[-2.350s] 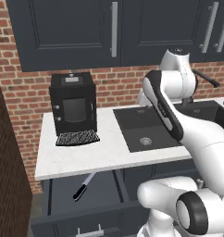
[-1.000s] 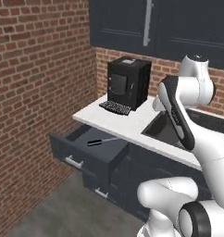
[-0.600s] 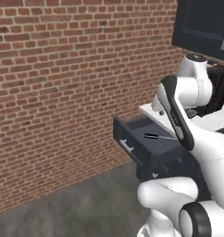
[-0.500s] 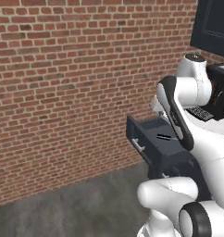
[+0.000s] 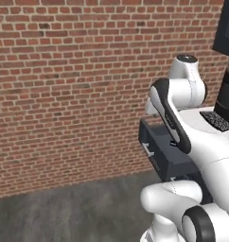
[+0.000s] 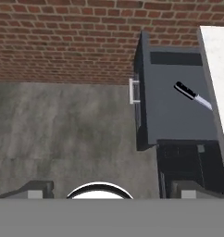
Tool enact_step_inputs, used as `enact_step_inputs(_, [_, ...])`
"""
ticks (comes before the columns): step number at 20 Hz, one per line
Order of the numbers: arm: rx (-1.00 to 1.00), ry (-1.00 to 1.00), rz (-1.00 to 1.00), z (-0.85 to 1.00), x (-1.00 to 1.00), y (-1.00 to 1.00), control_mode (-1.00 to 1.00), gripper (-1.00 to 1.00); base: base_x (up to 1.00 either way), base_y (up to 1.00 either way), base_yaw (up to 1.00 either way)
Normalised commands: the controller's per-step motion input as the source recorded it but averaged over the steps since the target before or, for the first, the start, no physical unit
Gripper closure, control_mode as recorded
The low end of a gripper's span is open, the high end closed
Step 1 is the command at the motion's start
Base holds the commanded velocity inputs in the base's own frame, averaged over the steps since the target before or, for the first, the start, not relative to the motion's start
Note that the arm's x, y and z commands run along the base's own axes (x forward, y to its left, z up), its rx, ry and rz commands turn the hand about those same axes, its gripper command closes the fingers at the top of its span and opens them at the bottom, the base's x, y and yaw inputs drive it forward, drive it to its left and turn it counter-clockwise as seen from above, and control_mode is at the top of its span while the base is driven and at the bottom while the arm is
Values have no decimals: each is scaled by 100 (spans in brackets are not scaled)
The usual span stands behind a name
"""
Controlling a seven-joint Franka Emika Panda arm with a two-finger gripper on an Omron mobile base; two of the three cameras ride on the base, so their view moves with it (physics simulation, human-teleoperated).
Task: Pick up the knife from the drawer and place it on the cutting board. Then place the meat from the plate to the cutting board.
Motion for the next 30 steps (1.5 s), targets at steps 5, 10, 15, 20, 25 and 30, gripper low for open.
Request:
enact_step_inputs(5, [0,0,0,0,0,0,100,-100,17,-73,13])
enact_step_inputs(10, [0,0,0,0,0,0,100,-100,11,-26,5])
enact_step_inputs(15, [0,0,0,0,0,0,100,-100,45,0,0])
enact_step_inputs(20, [0,0,0,0,0,0,100,-100,37,0,0])
enact_step_inputs(25, [0,0,0,0,15,0,100,-100,10,0,0])
enact_step_inputs(30, [0,0,0,0,0,0,100,-100,0,0,0])
